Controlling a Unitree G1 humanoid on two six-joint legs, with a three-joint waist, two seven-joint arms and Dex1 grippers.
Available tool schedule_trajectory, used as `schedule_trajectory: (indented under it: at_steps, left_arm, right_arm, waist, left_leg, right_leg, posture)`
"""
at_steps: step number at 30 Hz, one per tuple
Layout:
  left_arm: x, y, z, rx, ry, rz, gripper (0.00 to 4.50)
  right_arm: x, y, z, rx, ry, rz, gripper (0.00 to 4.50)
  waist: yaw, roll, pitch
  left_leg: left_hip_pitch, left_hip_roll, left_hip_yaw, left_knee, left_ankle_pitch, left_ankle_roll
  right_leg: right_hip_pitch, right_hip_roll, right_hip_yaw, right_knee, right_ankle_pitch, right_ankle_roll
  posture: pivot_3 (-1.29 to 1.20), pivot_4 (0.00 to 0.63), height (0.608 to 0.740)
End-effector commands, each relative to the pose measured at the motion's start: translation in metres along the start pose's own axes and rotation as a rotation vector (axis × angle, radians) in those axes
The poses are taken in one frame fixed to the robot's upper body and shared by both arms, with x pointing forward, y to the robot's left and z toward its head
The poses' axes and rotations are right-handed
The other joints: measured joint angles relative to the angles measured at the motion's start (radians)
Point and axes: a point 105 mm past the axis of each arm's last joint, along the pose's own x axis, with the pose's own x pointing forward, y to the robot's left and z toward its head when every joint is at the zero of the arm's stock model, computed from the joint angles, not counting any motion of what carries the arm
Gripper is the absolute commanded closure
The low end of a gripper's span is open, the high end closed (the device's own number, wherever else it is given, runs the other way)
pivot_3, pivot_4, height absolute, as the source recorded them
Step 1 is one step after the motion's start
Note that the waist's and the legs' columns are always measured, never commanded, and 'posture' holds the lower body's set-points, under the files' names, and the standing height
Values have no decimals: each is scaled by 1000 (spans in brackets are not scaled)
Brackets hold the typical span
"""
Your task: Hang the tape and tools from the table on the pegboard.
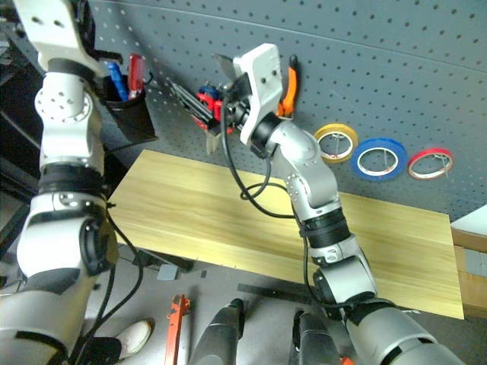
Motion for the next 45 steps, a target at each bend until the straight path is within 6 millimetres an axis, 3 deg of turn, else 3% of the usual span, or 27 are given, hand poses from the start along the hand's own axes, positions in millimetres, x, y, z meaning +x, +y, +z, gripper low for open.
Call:
schedule_trajectory:
  at_steps: [1,8,12,22,24,32,36,39,41,45]
  left_arm:
    - [9,12,15,3,-57,32,4009]
    - [-1,13,-5,1,-16,43,4009]
    - [-3,11,-7,-7,-21,27,4009]
    - [0,18,5,-4,-57,37,529]
    - [0,18,5,-4,-58,41,10]
    - [-7,30,19,-44,-85,41,10]
    - [-33,27,53,-32,-126,-31,10]
    - [-55,23,65,-42,-79,-46,10]
    - [-79,17,67,-46,-18,-54,10]
    - [-143,-18,43,-90,167,-152,10]
  right_arm:
    - [2,-1,17,-42,-59,12,0]
    - [-5,-1,12,-41,-27,7,0]
    - [-7,-1,11,-40,-19,8,0]
    - [-4,0,10,-40,-20,14,0]
    - [-4,-1,9,-41,-20,13,0]
    - [-18,-1,19,-72,-8,42,0]
    - [-51,3,30,-58,52,85,0]
    - [-72,5,35,-48,101,68,0]
    - [-88,4,39,-40,139,0,0]
    - [-128,-2,27,-52,245,-193,0]
  waist:
    - [-7,1,1]
    - [-28,3,6]
    - [-34,4,6]
    - [-44,3,6]
    - [-46,3,6]
    - [-46,3,6]
    - [-48,3,6]
    - [-46,3,6]
    - [-47,3,6]
    - [-47,6,4]
  left_leg:
    - [0,0,0,0,0,0]
    - [0,0,0,1,0,1]
    - [0,0,0,1,0,1]
    - [1,0,0,2,0,1]
    - [1,0,0,3,0,1]
    - [0,0,0,3,0,1]
    - [0,1,0,2,0,0]
    - [-1,1,-1,3,0,0]
    - [0,1,-1,4,0,0]
    - [6,1,-1,5,0,0]
  right_leg:
    - [0,0,0,1,0,0]
    - [0,0,0,3,0,0]
    - [-1,0,0,4,0,0]
    - [-7,0,0,18,-6,-3]
    - [-7,0,0,18,-6,-3]
    - [-7,0,0,18,-6,-3]
    - [-6,-1,1,18,-6,-3]
    - [-6,-1,0,19,-6,-3]
    - [-6,-1,0,18,-6,-3]
    - [2,-1,1,18,-7,-4]
  posture:
    - [195,265,740]
    - [177,296,740]
    - [183,296,740]
    - [197,286,740]
    - [197,287,740]
    - [192,276,740]
    - [196,277,740]
    - [207,275,740]
    - [211,272,740]
    - [202,259,740]
